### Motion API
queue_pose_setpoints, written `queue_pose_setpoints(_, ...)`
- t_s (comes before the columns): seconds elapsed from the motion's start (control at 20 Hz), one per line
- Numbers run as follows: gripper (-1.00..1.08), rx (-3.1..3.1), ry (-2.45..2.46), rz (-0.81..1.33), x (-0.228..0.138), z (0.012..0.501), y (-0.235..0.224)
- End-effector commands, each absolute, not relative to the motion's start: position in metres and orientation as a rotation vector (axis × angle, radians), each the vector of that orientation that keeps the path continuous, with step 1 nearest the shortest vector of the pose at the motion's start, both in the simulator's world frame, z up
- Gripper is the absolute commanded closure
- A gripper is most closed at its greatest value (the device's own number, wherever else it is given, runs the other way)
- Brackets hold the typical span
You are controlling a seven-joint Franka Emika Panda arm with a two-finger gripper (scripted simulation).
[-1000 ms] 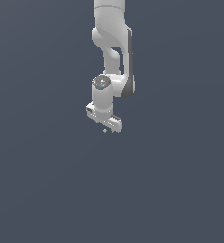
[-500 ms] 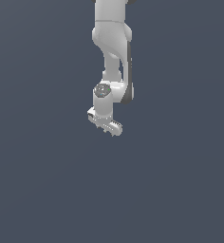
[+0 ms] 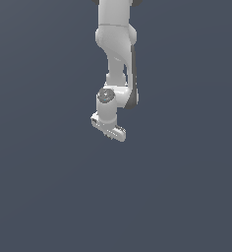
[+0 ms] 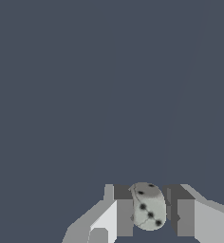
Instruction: Pick up the object and move it to a goal position.
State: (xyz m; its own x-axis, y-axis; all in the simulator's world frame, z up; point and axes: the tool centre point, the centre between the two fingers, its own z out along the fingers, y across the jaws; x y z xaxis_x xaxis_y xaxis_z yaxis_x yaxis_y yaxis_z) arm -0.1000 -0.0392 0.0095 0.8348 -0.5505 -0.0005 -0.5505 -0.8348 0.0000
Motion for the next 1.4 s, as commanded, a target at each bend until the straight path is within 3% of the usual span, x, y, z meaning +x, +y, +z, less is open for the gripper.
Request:
queue_pose_setpoints(0.0,1.08,-3.009,0.901,0.0,-0.099,0.009,-0.039)
queue_pose_setpoints(0.65,1.08,-3.009,0.903,0.001,-0.092,0.03,-0.038)
queue_pose_setpoints(1.35,1.08,-3.011,0.906,0.0,-0.051,0.14,-0.032)
